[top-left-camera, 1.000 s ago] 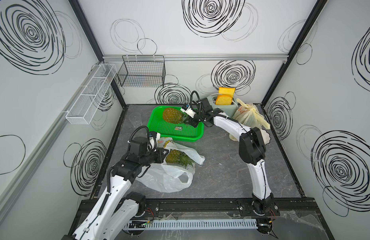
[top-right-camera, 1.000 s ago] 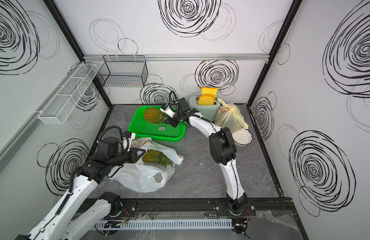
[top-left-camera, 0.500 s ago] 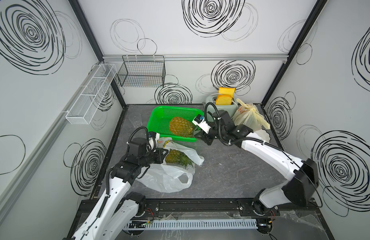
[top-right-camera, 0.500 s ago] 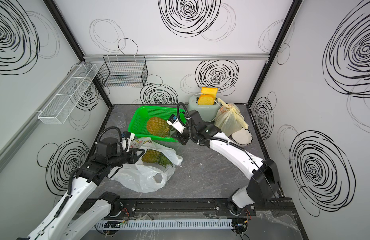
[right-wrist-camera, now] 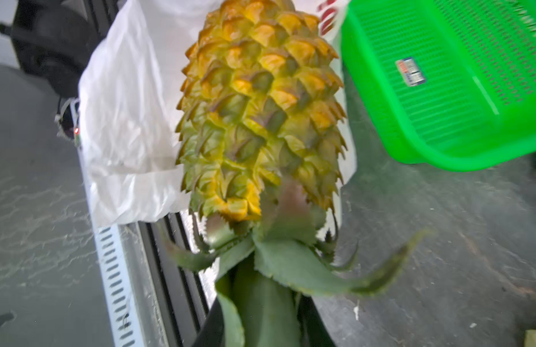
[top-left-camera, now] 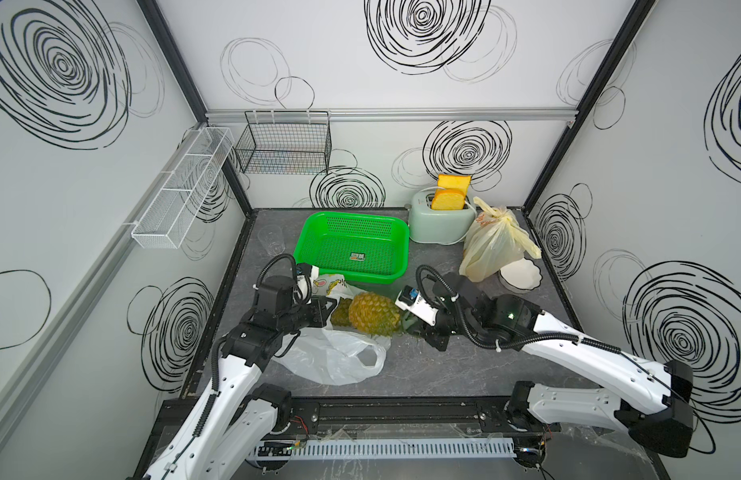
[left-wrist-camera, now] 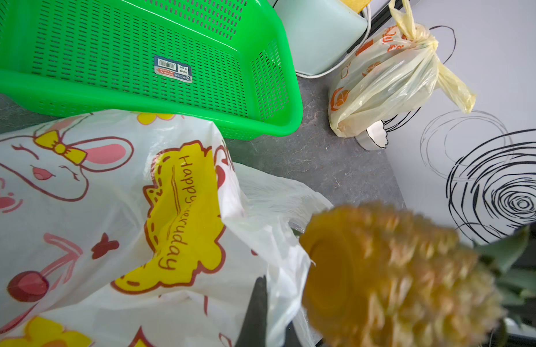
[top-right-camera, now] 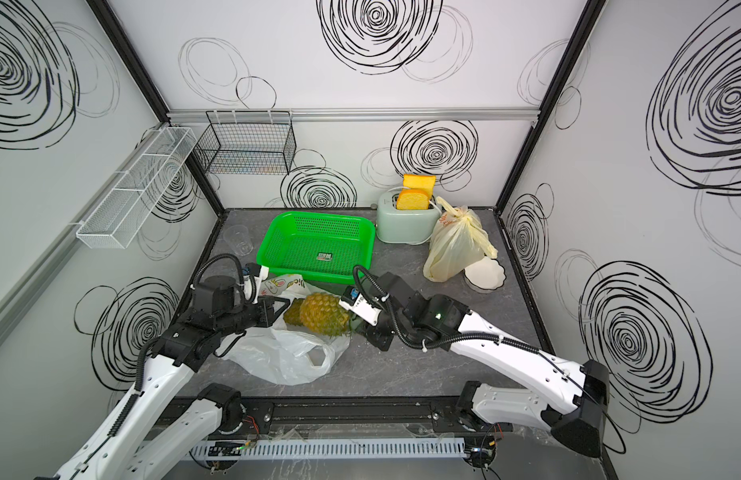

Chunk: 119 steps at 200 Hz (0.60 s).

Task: Place the pineapple into a plastic bag & tie a knot
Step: Place the pineapple in the plastic bag.

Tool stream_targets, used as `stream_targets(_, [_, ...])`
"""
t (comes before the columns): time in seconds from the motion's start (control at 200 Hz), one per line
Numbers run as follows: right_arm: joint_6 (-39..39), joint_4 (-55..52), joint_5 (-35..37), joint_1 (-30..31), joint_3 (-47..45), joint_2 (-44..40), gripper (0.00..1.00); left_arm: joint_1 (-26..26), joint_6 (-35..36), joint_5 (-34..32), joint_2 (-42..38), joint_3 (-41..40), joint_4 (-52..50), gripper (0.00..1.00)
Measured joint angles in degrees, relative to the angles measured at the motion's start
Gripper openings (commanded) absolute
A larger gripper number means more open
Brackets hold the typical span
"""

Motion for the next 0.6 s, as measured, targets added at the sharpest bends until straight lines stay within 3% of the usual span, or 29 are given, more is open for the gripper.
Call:
stream_targets(0.165, [1.60,0.85,0.87,5.07,-2.64,2.29,0.00,0.00,-0.26,0.15,0.00,0.00,0.00,0.00])
stream_targets(0.595, [5.97,18.10,4.37,6.19,-4.37,14.43,0.00,-0.94,-0.46,3.67,0.26,0.00,-0.42,0.00])
